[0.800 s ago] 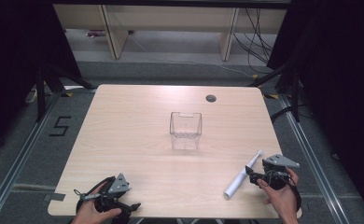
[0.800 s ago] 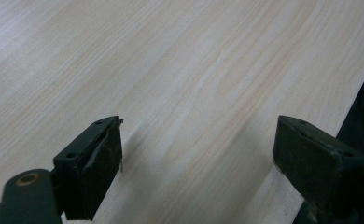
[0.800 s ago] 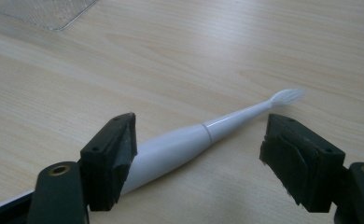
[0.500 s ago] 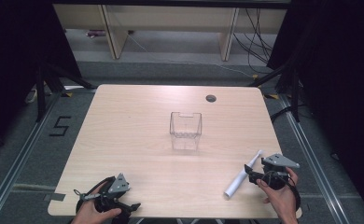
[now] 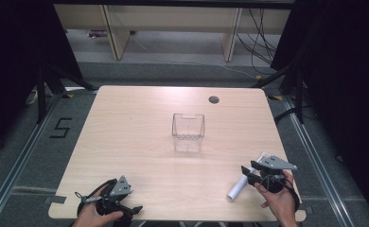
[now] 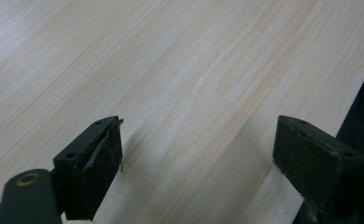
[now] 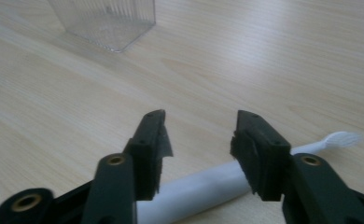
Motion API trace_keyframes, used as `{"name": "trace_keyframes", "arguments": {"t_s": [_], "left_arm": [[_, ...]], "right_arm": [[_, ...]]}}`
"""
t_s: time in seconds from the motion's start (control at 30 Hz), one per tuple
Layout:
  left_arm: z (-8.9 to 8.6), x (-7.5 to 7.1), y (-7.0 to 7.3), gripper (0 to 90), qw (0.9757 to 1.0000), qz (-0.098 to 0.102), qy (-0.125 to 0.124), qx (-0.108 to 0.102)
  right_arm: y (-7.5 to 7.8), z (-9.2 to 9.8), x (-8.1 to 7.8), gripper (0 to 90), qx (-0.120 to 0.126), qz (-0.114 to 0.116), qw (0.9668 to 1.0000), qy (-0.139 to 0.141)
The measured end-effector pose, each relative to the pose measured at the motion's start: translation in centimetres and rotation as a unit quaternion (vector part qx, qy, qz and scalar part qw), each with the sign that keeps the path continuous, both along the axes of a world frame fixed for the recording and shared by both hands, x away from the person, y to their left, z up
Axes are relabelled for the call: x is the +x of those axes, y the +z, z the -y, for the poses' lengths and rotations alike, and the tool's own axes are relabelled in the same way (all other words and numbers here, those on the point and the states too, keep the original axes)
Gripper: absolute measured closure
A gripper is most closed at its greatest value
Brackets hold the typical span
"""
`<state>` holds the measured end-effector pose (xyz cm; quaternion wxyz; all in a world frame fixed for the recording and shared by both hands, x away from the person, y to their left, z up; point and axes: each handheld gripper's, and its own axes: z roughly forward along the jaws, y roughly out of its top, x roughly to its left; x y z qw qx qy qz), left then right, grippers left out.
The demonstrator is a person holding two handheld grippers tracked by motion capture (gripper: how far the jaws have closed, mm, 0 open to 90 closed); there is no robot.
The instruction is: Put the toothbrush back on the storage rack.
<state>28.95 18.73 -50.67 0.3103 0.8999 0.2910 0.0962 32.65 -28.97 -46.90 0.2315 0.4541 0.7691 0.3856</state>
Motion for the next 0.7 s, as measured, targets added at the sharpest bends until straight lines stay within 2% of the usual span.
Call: {"name": "trace_keyframes", "arguments": {"t_s": [0.03, 0.07, 0.1, 0.13, 0.2, 0.23, 0.27, 0.3, 0.33, 0.37, 0.43, 0.47, 0.5, 0.53, 0.57, 0.67, 0.7], "left_arm": [[0.0, 0.0, 0.0, 15.1, 1.0, 0.0, 0.0, 0.0], [0.0, 0.0, -0.1, 15.2, 1.0, 0.004, 0.001, 0.0], [0.0, 0.0, -0.2, 15.2, 0.9999, 0.008, 0.008, -0.01], [0.0, 0.0, -0.2, 15.2, 0.9999, 0.008, 0.006, -0.008], [0.1, 0.0, -0.2, 15.2, 0.9999, 0.008, 0.009, -0.01], [0.1, 0.0, -0.2, 15.2, 0.9999, 0.008, 0.009, -0.01], [0.1, 0.0, -0.2, 15.2, 0.9999, 0.008, 0.006, -0.009], [0.1, 0.0, -0.2, 15.2, 0.9999, 0.007, 0.005, -0.009], [0.0, 0.0, -0.2, 15.2, 0.9999, 0.007, 0.006, -0.009], [0.0, 0.0, -0.2, 15.2, 0.9999, 0.007, 0.008, -0.009], [0.0, 0.0, -0.2, 15.2, 0.9999, 0.008, 0.009, -0.01], [0.0, 0.0, -0.1, 15.2, 0.9999, 0.008, 0.008, -0.009], [0.0, 0.0, -0.2, 15.2, 0.9999, 0.009, 0.01, -0.011], [0.0, 0.0, -0.2, 15.2, 0.9999, 0.007, 0.007, -0.008], [0.0, 0.0, -0.2, 15.2, 0.9999, 0.007, 0.007, -0.008], [0.1, -0.1, -0.2, 15.2, 0.9999, 0.005, 0.004, -0.01], [0.1, -0.1, -0.2, 15.2, 0.9999, 0.005, 0.004, -0.01]], "right_arm": [[0.0, 0.0, 0.0, 60.6, 0.0, 0.0, 1.0, 0.0], [0.1, -0.4, -0.2, 66.7, 0.005, -0.013, 0.9999, 0.006], [0.1, -0.4, -0.2, 66.7, 0.005, -0.013, 0.9999, 0.006], [0.0, -0.4, -0.2, 69.6, -0.001, -0.005, 0.9999, 0.012], [0.0, -0.8, -0.3, 77.1, -0.004, -0.007, 0.9997, 0.024], [0.0, -0.8, -0.3, 77.1, -0.004, -0.007, 0.9997, 0.024], [-0.1, -1.1, -0.5, 81.6, 0.006, -0.017, 0.9991, 0.038], [-0.2, -1.3, -0.4, 83.6, 0.004, -0.02, 0.9987, 0.046], [-0.1, -1.6, -0.8, 85.4, 0.011, -0.036, 0.9987, 0.033], [-0.3, -1.5, -0.5, 87.1, -0.004, -0.019, 0.9981, 0.058], [-0.3, -1.7, -0.6, 88.3, -0.011, -0.023, 0.9977, 0.063], [-0.4, -2.2, -0.9, 89.5, -0.003, -0.042, 0.9975, 0.057], [-0.5, -2.4, -1.0, 89.9, -0.003, -0.046, 0.997, 0.062], [-0.7, -2.7, -0.8, 90.0, -0.024, -0.035, 0.9954, 0.086], [-0.7, -2.7, -0.8, 90.0, -0.024, -0.035, 0.9954, 0.086], [-1.0, -3.0, -0.7, 90.0, -0.05, -0.035, 0.9918, 0.112], [-1.0, -3.0, -0.7, 90.0, -0.05, -0.035, 0.9918, 0.112]]}}
